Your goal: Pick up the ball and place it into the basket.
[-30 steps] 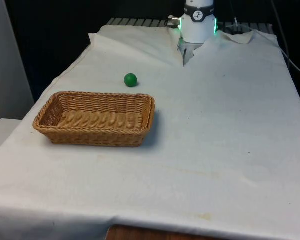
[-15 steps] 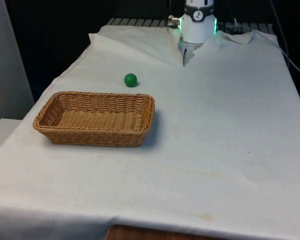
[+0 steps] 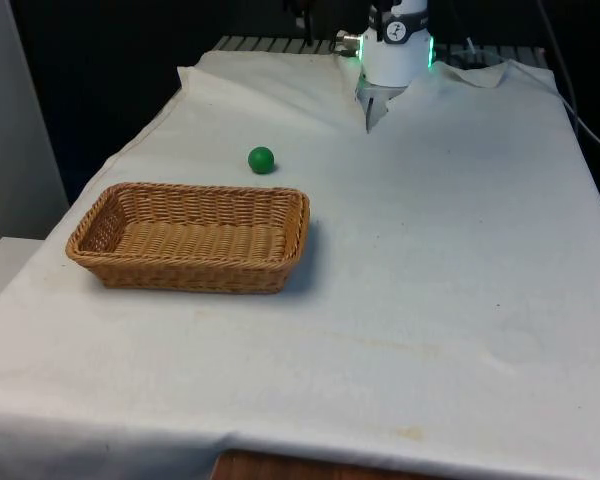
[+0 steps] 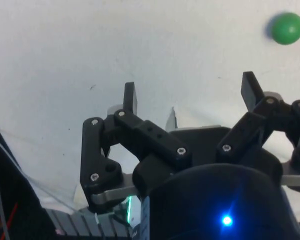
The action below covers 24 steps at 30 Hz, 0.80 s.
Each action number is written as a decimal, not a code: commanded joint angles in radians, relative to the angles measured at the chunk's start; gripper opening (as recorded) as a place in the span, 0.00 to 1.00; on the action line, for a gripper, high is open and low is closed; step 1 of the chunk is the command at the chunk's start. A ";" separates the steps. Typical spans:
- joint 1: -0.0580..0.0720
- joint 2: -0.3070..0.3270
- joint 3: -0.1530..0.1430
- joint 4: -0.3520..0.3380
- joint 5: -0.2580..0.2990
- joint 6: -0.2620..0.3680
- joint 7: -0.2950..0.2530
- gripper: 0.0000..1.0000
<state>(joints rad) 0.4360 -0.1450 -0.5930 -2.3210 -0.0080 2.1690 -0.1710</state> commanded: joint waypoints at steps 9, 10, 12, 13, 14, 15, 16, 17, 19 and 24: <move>-0.006 0.003 -0.044 -0.052 0.000 0.071 -0.050 1.00; -0.011 0.002 -0.055 -0.070 -0.002 0.100 -0.066 1.00; -0.013 0.002 -0.075 -0.092 -0.001 0.129 -0.089 1.00; -0.014 0.002 -0.081 -0.100 -0.001 0.139 -0.097 1.00; -0.015 0.002 -0.088 -0.110 -0.002 0.150 -0.105 1.00; -0.016 0.001 -0.095 -0.118 -0.002 0.159 -0.112 1.00; -0.016 0.001 -0.101 -0.125 -0.001 0.169 -0.119 1.00; -0.016 0.002 -0.107 -0.133 0.000 0.179 -0.126 1.00; -0.015 0.004 -0.118 -0.148 0.002 0.199 -0.138 1.00; -0.012 0.022 -0.139 -0.176 0.011 0.249 -0.163 1.00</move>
<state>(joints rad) 0.4230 -0.1290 -0.7290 -2.4940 -0.0070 2.4040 -0.3250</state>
